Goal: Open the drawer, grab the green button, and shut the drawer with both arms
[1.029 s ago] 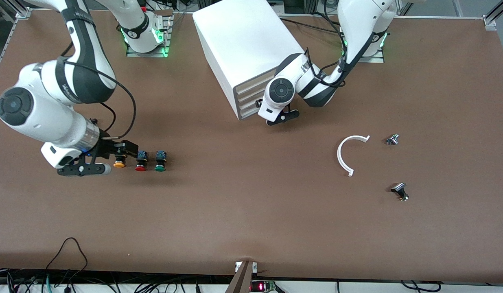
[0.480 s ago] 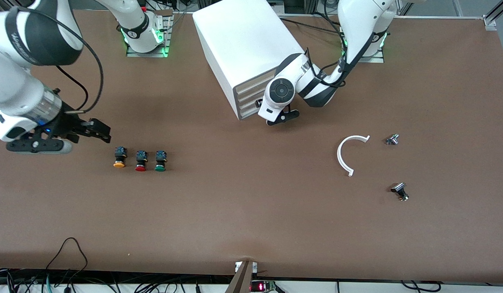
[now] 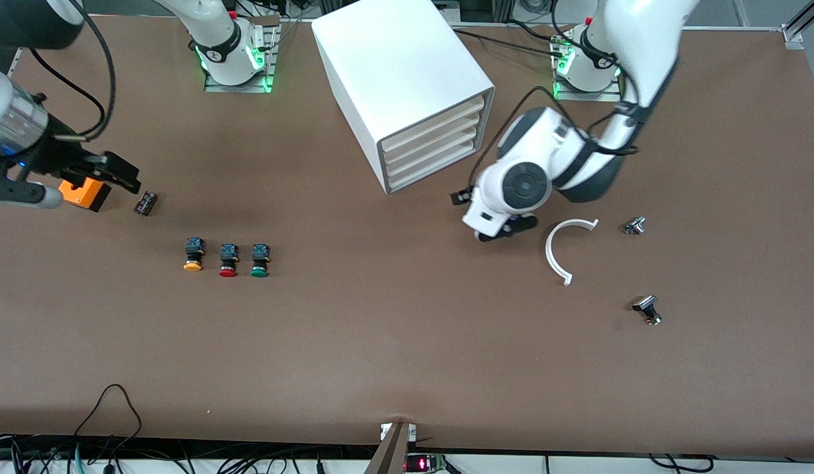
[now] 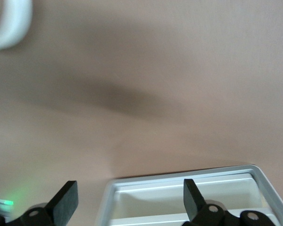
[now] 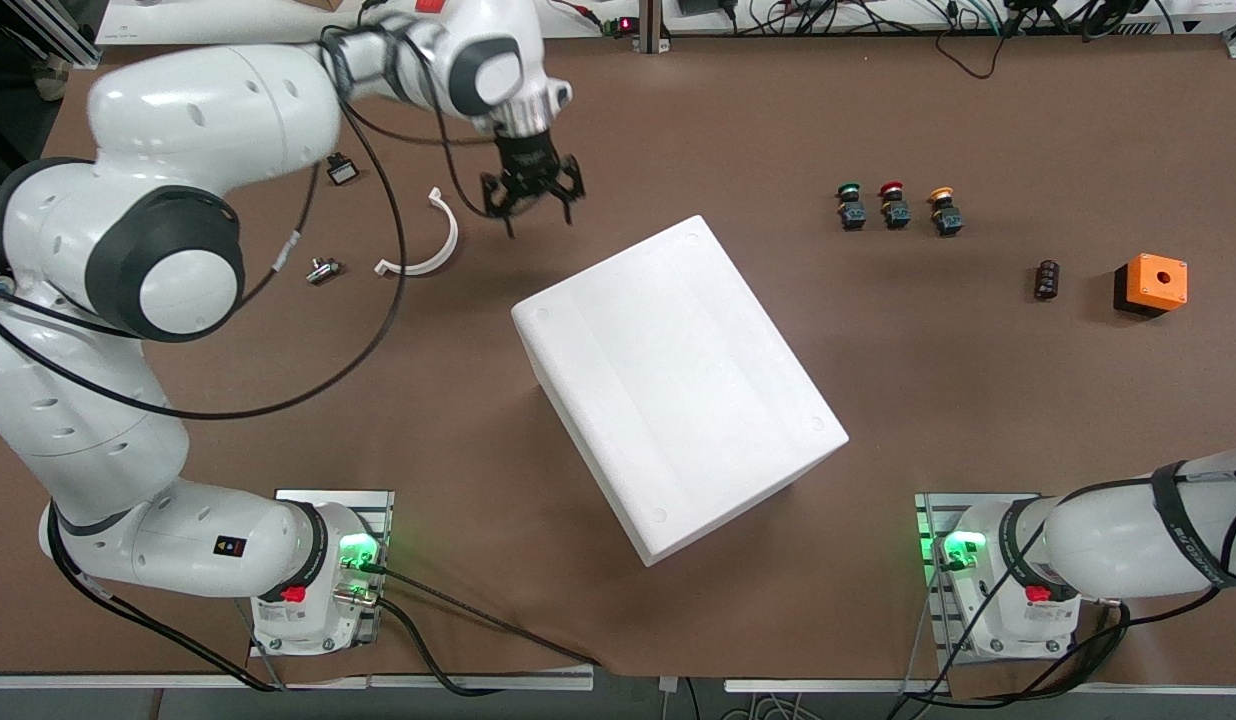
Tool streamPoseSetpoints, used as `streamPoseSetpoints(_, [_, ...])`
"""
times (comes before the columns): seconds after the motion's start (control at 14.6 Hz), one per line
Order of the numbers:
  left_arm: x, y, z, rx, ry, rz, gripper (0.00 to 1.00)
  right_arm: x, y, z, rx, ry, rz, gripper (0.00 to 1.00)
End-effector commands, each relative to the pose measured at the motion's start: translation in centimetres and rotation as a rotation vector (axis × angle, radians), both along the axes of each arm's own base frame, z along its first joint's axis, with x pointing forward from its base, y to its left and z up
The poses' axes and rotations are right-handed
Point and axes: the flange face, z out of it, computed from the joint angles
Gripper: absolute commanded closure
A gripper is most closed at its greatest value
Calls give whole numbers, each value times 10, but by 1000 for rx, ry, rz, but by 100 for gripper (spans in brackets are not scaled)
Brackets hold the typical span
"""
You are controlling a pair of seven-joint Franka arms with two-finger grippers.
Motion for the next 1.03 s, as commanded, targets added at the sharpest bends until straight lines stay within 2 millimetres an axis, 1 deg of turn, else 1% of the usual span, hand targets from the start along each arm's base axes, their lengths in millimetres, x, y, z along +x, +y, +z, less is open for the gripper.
streamPoseSetpoints(0.0, [32,39,49,27,-34,-104,1,-8,-6,11,-8,-13,-28,0])
streamPoseSetpoints(0.07, [42,57,72,29,-60,-128,1,-7,-3,13,-6,-22,-23,0])
streamPoseSetpoints(0.14, [50,74,90,38,-80,-158,1,-5,1,15,2,-27,-22,0])
streamPoseSetpoints(0.21, [57,91,110,34,-98,-199,1,-3,1,20,4,-39,-22,0])
streamPoseSetpoints(0.27, [64,106,130,18,-120,-256,1,-1,2,21,4,-41,-17,0])
streamPoseSetpoints(0.34, [64,122,150,11,-149,-319,1,-1,1,22,4,-44,-13,0])
streamPoseSetpoints(0.41, [67,145,166,10,-173,-363,1,-1,1,23,4,-46,-7,0])
streamPoseSetpoints(0.48, [68,174,181,8,-198,-398,1,0,1,22,4,-44,-5,0])
streamPoseSetpoints(0.55, [66,199,196,6,-224,-449,1,-1,1,23,4,-45,-2,0])
streamPoseSetpoints(0.69, [52,230,221,-14,-251,-513,1,1,9,20,2,-43,13,0])
streamPoseSetpoints(0.75, [42,242,229,-34,-256,-518,1,2,11,22,2,-46,17,0])
streamPoseSetpoints(0.82, [32,254,240,-60,-270,-497,1,3,7,21,4,-44,9,0])
streamPoseSetpoints(0.96, [16,263,257,-65,-340,-480,1,1,15,22,9,-40,16,0])
